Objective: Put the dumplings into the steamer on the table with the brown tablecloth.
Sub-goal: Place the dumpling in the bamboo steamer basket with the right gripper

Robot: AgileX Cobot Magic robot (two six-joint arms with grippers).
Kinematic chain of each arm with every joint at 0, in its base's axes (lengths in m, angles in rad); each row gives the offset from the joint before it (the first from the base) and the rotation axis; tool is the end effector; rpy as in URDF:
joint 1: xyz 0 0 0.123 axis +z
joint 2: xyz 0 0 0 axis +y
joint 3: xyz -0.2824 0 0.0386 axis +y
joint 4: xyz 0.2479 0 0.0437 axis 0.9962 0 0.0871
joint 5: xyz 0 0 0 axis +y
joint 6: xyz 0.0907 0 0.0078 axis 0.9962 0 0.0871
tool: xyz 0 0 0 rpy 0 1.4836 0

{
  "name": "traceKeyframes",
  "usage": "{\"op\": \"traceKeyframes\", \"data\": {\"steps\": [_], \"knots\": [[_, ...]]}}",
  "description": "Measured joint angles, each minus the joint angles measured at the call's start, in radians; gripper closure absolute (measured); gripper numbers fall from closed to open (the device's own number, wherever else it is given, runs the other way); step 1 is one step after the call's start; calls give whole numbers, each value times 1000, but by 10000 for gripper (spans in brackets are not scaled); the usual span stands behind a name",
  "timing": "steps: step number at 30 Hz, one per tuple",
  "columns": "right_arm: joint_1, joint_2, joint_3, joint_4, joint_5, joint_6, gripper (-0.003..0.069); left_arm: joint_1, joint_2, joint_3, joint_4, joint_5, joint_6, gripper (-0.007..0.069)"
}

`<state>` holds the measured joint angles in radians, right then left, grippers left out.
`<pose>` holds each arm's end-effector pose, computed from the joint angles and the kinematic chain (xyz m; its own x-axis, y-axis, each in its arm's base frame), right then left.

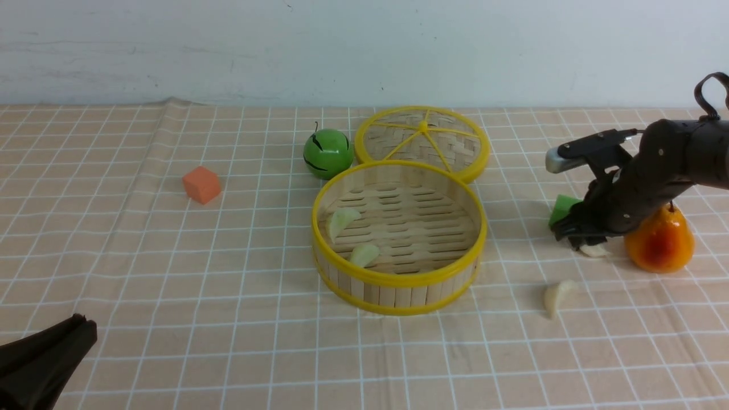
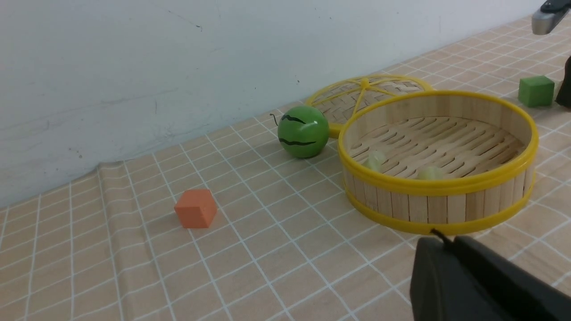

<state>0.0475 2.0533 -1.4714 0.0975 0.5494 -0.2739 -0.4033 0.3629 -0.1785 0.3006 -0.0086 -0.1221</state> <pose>0.4414 0.0256 0.1769 -0.8330 -0.2291 -0.5037 -0.2352 0.9705 -0.0525 0.0846 -0.0363 0.2486 -0.0104 0.1974 -0.9803 0.4030 0.8980 0.1766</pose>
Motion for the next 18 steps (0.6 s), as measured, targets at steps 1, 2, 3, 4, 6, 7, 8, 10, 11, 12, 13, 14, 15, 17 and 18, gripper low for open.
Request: {"op": "traceKeyframes", "data": {"steps": [1, 2, 3, 4, 6, 7, 8, 10, 11, 12, 13, 14, 15, 17, 18], "knots": [[0, -9, 0, 6, 9, 1, 473, 0, 0, 0, 0, 0, 0, 601], [0, -30, 0, 12, 20, 1, 474, 0, 0, 0, 0, 0, 0, 600], [0, -33, 0, 15, 24, 1, 473, 0, 0, 0, 0, 0, 0, 600], [0, -68, 0, 28, 36, 1, 474, 0, 0, 0, 0, 0, 0, 599], [0, -101, 1, 45, 44, 1, 474, 0, 0, 0, 0, 0, 0, 597], [0, -122, 1, 59, 47, 2, 474, 0, 0, 0, 0, 0, 0, 596], [0, -142, 1, 82, 51, 2, 474, 0, 0, 0, 0, 0, 0, 596], [3, -183, 1, 140, 61, 2, 474, 0, 0, 0, 0, -1, 0, 596], [10, -202, 2, 182, 68, 2, 474, 0, 0, 0, 0, -2, 0, 596], [12, -205, 2, 200, 69, 1, 474, 0, 0, 0, 0, -3, 0, 596], [35, -226, 2, 264, 71, -12, 474, 0, 0, 0, 0, -6, 0, 596], [39, -230, 2, 274, 71, -20, 474, 0, 0, 0, 0, -7, 0, 596], [77, -241, 2, 348, 72, -63, 474, 0, 0, 0, 0, -13, 0, 596], [146, -237, 2, 450, 65, -141, 474, 0, 0, 0, 0, -15, -1, 596], [153, -236, 2, 459, 65, -149, 474, 0, 0, 0, 0, -15, -1, 596]]}}
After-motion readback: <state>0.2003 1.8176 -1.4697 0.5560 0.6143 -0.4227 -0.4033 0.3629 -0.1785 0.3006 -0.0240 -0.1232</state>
